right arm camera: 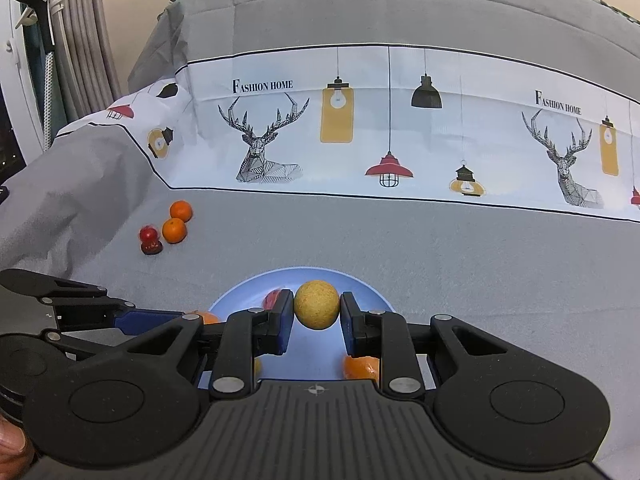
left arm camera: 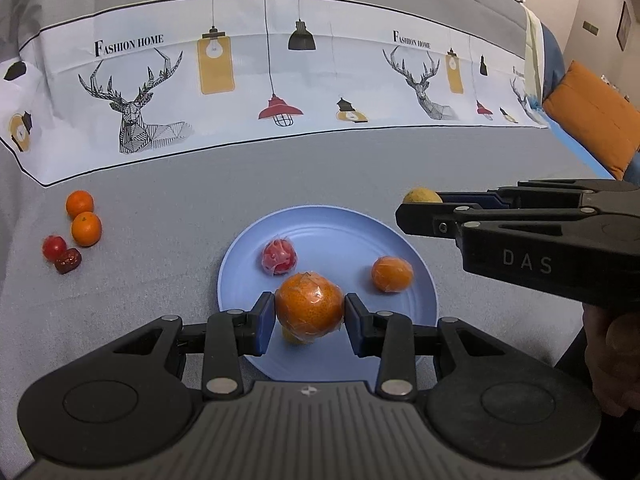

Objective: Organize fruits
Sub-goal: 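Carry both fruits over the blue plate and open both tools to release them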

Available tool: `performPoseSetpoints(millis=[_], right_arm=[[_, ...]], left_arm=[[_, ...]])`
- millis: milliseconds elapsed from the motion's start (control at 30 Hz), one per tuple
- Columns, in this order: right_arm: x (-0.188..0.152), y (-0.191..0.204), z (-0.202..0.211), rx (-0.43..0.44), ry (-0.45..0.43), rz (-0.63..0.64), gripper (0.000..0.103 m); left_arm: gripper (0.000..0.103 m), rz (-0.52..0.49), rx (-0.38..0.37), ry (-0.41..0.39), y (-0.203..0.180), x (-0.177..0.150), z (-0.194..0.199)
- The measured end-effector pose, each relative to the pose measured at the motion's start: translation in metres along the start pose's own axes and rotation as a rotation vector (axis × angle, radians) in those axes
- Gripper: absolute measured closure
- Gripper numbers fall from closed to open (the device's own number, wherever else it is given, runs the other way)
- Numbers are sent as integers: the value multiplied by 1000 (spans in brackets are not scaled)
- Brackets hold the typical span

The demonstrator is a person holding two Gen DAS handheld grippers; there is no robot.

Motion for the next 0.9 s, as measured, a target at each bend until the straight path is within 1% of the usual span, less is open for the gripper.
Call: performPoseSetpoints(millis=[467, 533, 800, 900], right_arm=[[-4, 1, -5, 7, 32, 8, 76], [-4, -1, -5, 4, 36, 6, 73], [-4, -1, -5, -5, 31, 0, 66], [-4, -1, -4, -7, 28, -2, 62]], left_arm=[[60, -1, -5, 17, -1, 0, -2], [60, 5, -8, 16, 0, 0, -2], [60, 3, -4, 15, -1, -1, -1], [60, 0, 8, 13, 0, -1, -1]])
Point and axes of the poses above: each gripper's, at about its wrist camera, not at the fingertips, and z roughly against the way its jaws point, y to its left, x to its top, the point moved 7 cm from there along -z, roughly the way its jaws point, and after that the axes turned 12 degrees about x, right-handed, at the moved point
